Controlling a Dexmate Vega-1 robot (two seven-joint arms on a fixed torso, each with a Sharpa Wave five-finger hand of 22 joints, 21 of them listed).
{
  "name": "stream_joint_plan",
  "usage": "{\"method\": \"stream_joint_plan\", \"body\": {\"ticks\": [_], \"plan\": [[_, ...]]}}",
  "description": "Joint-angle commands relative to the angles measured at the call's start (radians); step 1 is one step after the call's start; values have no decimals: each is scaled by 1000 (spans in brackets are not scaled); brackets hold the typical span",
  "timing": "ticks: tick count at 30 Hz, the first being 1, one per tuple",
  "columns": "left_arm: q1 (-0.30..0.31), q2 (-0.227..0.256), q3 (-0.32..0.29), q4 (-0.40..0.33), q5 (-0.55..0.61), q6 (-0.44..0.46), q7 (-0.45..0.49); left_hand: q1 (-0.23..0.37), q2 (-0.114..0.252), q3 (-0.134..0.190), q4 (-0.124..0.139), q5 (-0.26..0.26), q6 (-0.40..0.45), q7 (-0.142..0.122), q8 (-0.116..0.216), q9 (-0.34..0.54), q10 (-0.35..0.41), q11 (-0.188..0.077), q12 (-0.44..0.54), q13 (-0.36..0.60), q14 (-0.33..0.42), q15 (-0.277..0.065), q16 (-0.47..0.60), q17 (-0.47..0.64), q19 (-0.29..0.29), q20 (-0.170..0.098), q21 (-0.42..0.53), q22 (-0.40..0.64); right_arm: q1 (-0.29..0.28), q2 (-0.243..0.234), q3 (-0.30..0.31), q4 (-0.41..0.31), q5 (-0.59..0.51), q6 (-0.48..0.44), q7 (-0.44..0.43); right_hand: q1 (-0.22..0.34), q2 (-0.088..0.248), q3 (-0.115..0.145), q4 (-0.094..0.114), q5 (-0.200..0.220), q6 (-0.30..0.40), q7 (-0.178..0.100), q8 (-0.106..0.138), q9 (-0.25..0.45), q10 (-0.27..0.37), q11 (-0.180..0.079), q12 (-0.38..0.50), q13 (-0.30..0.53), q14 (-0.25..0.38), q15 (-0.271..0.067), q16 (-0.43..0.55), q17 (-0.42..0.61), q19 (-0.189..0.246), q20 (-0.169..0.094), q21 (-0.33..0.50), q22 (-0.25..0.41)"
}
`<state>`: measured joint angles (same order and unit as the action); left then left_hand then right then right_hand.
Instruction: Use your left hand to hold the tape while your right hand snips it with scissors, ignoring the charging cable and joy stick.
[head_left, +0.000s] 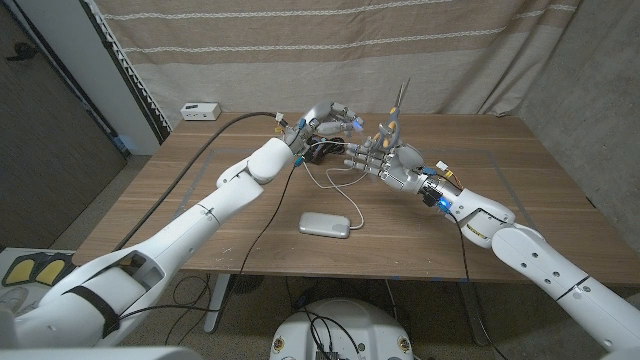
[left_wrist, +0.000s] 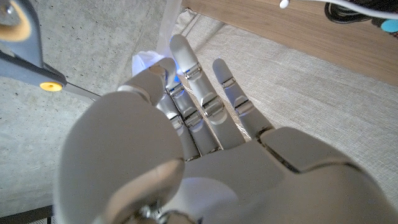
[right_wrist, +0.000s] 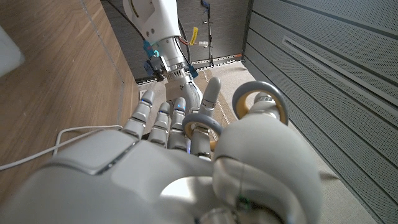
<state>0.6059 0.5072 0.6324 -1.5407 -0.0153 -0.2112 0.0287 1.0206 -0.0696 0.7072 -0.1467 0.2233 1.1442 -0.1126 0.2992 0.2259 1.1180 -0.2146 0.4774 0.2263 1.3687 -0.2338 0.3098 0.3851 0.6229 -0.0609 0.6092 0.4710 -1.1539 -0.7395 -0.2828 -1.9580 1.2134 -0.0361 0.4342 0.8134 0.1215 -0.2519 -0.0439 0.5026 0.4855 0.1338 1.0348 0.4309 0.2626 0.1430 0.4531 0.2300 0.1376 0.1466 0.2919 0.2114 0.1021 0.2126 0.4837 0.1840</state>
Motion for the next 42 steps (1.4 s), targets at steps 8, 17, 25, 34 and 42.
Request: {"method": "stream_joint_plan", "body": {"ticks": [8,17,25,34,42], "plan": [[-25,-20,-20,40,-130,7,-61,15,5,-5,4,5,-13,20,-3,6,29,8,1,279,-2,-5,-2,1,-3,-121,13,6,-22,-24,10,-18,11,-16,-11,1,11,-5,-2,0,7,1,-13,-13,4,9,5,2,4,7,-3,0,12,4,-6,2],[-25,-30,-28,57,-181,-3,-75,42,-1,-24,1,14,9,46,-7,-7,50,12,-43,208,10,-2,-69,-87,-4,-120,75,24,-27,-31,4,-14,20,-32,-4,2,11,-4,-3,-1,10,4,-20,-22,3,10,5,2,3,9,-5,-1,14,4,-9,2],[-34,-30,-23,54,-204,-4,-101,42,-2,-26,3,14,6,41,-11,-9,54,11,-44,203,16,-2,-68,-90,-7,-121,79,25,-38,-43,4,-16,28,-48,-4,3,12,-3,-4,-1,12,5,-26,-29,4,11,5,2,3,9,-7,-1,17,5,-12,2],[-35,-38,-26,54,-226,-2,-103,42,-4,-28,3,15,7,46,-11,-9,56,11,-46,201,18,-3,-68,-90,-10,-121,82,25,-71,-51,19,-33,24,-34,-21,4,12,-3,-5,-2,3,6,-40,-39,2,13,5,2,5,10,-8,-2,21,5,-16,2],[-41,-43,-37,55,-293,7,-147,46,-2,-30,2,15,15,52,-9,-10,64,12,-45,197,22,-2,-66,-91,-10,-123,90,27,-87,-59,21,-43,28,-39,-29,5,13,-2,-6,-2,3,10,-48,-48,0,15,4,2,7,12,-9,-3,24,5,-19,2]]}}
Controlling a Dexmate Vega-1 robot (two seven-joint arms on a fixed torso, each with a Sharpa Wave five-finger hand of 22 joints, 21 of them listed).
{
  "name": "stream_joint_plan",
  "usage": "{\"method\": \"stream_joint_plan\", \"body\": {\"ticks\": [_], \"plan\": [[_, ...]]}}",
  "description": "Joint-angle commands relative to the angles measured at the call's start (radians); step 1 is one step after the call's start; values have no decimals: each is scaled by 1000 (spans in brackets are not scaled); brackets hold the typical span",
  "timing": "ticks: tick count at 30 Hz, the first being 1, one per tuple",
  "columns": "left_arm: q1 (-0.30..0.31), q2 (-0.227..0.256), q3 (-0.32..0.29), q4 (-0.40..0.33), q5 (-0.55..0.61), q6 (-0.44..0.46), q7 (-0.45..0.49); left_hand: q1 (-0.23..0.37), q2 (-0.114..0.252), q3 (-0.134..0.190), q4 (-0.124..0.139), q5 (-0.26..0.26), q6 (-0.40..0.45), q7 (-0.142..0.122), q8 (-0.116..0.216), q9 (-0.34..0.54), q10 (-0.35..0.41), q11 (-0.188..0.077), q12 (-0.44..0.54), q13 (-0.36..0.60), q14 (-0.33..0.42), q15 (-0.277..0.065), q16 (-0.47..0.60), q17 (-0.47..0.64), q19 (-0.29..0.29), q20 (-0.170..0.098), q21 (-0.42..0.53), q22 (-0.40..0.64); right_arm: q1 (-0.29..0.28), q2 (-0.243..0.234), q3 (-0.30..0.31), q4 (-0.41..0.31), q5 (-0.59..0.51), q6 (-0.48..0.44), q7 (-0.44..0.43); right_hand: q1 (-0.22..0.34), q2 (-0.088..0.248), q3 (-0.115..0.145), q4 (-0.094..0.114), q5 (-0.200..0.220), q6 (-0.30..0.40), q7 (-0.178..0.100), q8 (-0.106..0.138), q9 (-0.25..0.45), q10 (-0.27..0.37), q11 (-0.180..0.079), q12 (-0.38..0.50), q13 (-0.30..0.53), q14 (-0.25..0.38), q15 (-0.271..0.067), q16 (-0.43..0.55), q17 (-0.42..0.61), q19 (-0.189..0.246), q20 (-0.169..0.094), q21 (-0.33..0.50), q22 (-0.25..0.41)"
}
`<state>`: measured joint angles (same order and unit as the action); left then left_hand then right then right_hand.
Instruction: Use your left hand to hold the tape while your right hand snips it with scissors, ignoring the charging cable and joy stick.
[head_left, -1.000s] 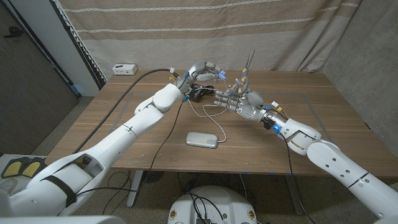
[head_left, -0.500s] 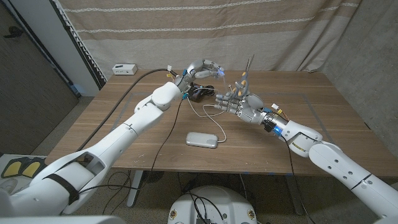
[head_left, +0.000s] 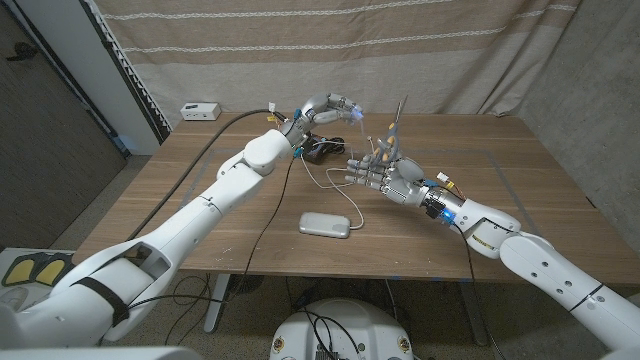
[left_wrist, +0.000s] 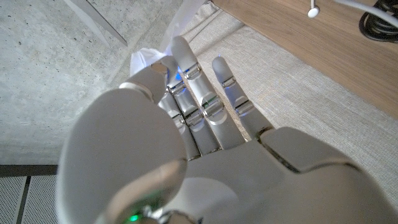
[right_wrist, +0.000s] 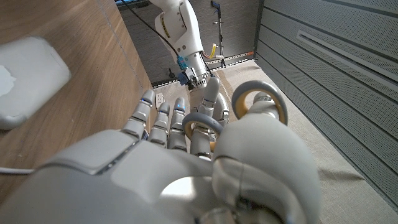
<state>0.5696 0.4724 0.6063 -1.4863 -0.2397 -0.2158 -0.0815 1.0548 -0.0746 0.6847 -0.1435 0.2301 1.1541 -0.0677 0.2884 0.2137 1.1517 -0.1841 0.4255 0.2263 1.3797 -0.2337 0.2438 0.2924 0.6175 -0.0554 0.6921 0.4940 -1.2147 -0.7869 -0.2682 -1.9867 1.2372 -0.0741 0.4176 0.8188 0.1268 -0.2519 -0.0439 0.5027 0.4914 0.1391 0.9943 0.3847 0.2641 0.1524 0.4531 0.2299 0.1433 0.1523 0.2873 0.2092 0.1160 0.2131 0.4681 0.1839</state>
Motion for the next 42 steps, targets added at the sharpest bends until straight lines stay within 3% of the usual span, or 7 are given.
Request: {"method": "stream_joint_plan", "body": {"ticks": [1,12,42], "plan": [[-6,-7,-11,1,-75,12,-43,12,2,-7,-1,8,5,8,2,2,31,-18,7,197,12,-2,0,1,-5,-129,8,4,-27,-12,6,-15,5,-3,-12,0,8,-2,-6,-2,-3,5,-9,-3,-1,6,4,2,1,6,-5,-1,10,4,-4,2],[-16,-18,-27,5,-160,22,-91,15,3,-10,0,8,16,14,2,-1,42,-17,7,191,16,-1,4,0,-7,-131,19,7,-43,-16,20,-23,-2,16,-18,0,8,-2,-7,-3,-4,7,-14,-5,-2,8,4,2,4,5,-6,-1,14,5,-8,2],[-111,-45,-4,82,-160,14,-152,14,1,-15,2,7,11,8,-3,0,46,-19,4,186,16,-1,4,-4,-14,-129,35,10,-41,-22,-3,-29,7,-6,-1,-2,9,-1,-7,-6,-8,14,-26,-4,-2,14,4,2,11,9,-8,-2,27,5,-20,2]]}}
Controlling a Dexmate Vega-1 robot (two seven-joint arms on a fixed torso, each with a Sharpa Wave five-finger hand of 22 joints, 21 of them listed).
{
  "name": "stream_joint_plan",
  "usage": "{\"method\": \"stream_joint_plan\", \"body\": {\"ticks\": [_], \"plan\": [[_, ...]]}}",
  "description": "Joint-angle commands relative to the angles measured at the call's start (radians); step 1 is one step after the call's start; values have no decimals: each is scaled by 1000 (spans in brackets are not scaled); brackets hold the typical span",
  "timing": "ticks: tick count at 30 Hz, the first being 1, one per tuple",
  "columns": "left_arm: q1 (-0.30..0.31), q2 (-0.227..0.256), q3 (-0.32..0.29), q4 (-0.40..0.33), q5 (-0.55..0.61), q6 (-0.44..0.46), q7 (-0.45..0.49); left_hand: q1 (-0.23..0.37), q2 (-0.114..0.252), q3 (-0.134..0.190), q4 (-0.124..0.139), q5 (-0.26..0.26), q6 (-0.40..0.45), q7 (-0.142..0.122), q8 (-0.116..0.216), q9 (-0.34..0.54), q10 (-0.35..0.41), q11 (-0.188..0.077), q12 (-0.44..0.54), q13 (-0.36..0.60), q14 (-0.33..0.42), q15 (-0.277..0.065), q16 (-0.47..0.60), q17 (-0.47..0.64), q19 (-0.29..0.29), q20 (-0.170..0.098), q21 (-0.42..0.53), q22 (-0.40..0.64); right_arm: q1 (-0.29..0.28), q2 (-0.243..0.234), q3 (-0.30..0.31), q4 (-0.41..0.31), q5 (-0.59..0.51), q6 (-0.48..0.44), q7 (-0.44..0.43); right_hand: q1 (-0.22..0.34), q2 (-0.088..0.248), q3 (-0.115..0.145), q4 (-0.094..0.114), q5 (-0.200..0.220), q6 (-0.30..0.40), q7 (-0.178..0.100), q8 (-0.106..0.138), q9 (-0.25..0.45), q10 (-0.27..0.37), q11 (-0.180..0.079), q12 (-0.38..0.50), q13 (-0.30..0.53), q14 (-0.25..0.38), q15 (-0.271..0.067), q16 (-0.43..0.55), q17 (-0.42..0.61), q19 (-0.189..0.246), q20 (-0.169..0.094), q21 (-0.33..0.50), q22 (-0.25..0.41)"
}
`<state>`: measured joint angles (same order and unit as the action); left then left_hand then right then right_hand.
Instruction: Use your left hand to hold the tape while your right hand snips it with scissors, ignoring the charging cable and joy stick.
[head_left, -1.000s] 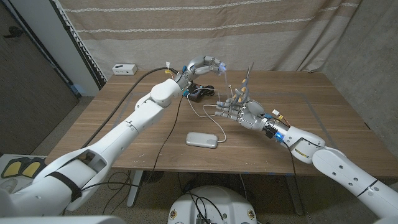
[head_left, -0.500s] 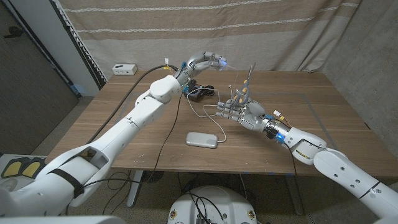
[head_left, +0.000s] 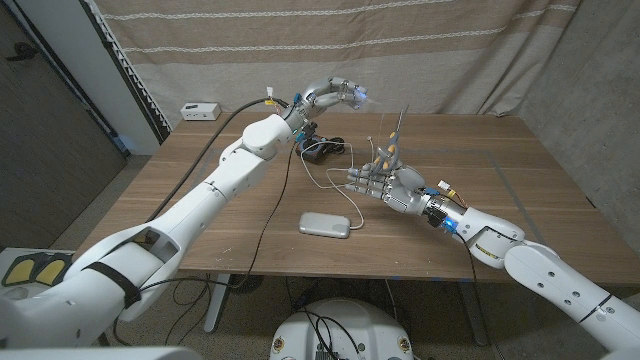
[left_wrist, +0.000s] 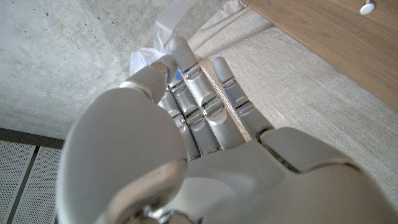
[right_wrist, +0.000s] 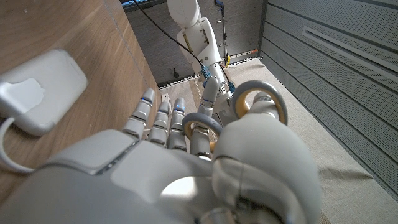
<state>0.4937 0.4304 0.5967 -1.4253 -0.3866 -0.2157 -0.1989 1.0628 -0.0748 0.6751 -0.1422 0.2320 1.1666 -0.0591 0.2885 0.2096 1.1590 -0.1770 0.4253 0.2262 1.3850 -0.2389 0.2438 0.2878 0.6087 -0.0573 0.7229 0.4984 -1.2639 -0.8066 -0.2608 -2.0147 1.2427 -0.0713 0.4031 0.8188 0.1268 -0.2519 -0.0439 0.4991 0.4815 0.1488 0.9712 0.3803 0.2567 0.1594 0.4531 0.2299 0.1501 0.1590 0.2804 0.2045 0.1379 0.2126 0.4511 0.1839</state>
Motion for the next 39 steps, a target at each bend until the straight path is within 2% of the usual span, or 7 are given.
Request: {"method": "stream_joint_plan", "body": {"ticks": [1,17,31,39], "plan": [[-38,-1,6,20,-11,13,-37,6,1,-6,1,5,-3,-2,-4,4,39,-27,4,187,10,4,4,0,-5,-127,5,6,10,-2,-12,1,1,-9,16,-2,9,-1,-7,-2,2,4,-3,0,5,6,4,2,5,2,-1,3,5,5,-3,2],[-50,14,7,3,31,-22,-32,4,1,-8,3,4,0,-3,-2,8,38,-27,4,187,9,4,4,-1,-11,-126,10,6,34,-1,-31,12,1,-26,31,-3,10,-1,-7,-3,3,6,-7,1,5,7,4,2,10,2,-2,3,12,5,-7,2],[-57,25,25,-13,206,-126,58,4,1,-9,4,4,-3,-7,-4,8,35,-28,3,188,8,4,4,-2,-16,-126,14,7,45,0,-46,19,4,-38,41,-3,10,-1,-7,-5,2,9,-10,2,2,12,3,2,13,6,-2,3,18,6,-11,2],[-71,20,24,-2,251,-150,78,3,0,-10,4,4,-2,-10,-4,9,34,-28,3,189,8,4,4,-2,-19,-125,16,7,58,6,-64,27,5,-49,56,-3,11,0,-7,-5,-1,11,-13,4,3,14,3,1,12,6,-4,2,22,6,-14,2]]}}
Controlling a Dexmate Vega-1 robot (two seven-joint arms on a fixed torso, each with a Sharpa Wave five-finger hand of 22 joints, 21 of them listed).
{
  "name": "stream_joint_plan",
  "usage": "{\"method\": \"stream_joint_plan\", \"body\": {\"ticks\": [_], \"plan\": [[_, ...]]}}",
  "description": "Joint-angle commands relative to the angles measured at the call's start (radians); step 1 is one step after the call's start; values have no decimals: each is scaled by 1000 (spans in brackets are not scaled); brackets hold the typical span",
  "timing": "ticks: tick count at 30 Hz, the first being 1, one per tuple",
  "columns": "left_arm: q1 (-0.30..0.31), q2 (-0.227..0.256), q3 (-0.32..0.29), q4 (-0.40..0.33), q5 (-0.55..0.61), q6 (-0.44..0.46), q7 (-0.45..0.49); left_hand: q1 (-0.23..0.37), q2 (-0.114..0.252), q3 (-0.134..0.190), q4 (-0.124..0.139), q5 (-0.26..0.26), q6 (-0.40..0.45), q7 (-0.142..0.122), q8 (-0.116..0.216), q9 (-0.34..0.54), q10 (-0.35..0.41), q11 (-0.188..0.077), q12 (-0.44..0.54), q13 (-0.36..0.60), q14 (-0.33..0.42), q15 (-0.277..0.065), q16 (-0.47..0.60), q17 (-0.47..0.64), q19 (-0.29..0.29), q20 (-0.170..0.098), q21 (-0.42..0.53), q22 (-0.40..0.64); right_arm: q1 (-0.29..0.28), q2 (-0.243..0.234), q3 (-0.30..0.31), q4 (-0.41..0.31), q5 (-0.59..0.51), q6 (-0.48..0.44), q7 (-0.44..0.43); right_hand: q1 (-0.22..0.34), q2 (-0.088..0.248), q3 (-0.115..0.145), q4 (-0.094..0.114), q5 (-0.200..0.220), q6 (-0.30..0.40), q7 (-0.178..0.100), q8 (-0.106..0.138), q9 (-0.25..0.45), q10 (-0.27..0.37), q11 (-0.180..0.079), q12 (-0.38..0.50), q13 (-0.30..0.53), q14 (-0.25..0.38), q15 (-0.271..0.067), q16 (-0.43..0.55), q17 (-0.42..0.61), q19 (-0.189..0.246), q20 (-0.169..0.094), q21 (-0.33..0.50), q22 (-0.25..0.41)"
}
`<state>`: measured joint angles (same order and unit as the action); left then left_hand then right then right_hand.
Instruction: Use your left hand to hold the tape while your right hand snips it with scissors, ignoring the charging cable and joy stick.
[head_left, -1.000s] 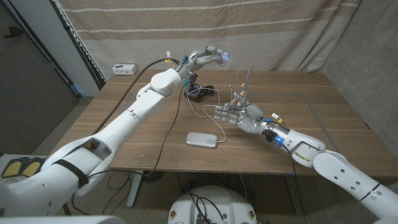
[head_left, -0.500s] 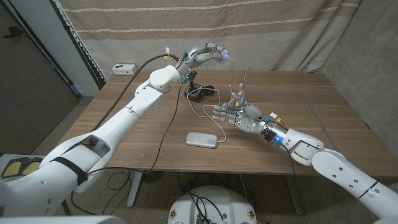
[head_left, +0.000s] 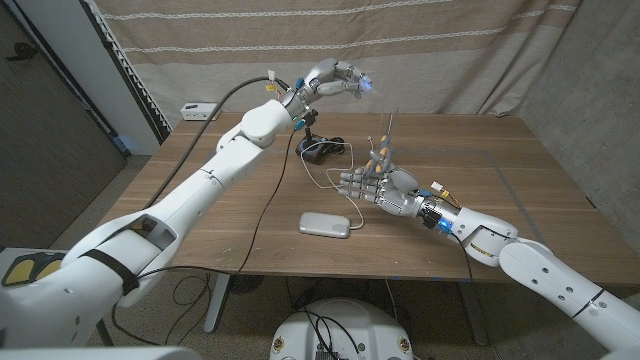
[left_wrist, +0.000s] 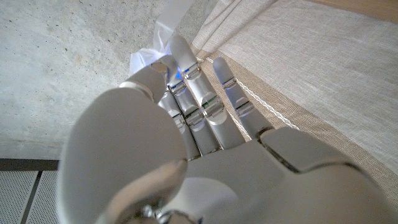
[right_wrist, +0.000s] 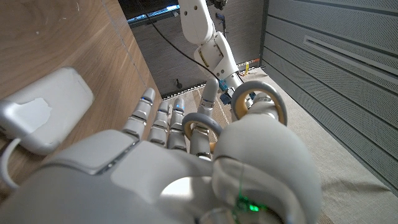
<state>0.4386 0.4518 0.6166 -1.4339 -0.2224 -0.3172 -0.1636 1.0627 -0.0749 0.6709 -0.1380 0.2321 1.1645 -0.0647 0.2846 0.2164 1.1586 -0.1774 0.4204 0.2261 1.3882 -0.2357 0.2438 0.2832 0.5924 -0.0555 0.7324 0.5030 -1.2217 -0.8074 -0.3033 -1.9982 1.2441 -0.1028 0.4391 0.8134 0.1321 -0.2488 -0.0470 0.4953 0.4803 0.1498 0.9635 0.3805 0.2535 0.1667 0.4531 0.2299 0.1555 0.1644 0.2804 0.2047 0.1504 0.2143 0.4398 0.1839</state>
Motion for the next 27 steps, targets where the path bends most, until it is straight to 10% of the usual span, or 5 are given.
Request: {"method": "stream_joint_plan", "body": {"ticks": [1,27], "plan": [[-18,-1,3,8,89,-50,45,3,0,-6,0,4,0,-4,-1,2,34,-28,8,189,4,1,4,2,-3,-127,7,2,16,6,-24,11,4,-20,19,2,5,-3,-4,-2,-1,12,-6,4,6,7,3,2,6,1,-4,2,10,4,-3,2],[-49,11,-12,0,185,-76,104,1,0,-9,3,5,1,-5,-1,3,31,-28,7,192,4,0,5,1,-12,-125,15,2,68,60,-79,72,0,-21,84,2,6,-2,-5,-4,-2,15,-13,7,7,8,3,1,15,4,-4,2,21,4,-13,2]]}}
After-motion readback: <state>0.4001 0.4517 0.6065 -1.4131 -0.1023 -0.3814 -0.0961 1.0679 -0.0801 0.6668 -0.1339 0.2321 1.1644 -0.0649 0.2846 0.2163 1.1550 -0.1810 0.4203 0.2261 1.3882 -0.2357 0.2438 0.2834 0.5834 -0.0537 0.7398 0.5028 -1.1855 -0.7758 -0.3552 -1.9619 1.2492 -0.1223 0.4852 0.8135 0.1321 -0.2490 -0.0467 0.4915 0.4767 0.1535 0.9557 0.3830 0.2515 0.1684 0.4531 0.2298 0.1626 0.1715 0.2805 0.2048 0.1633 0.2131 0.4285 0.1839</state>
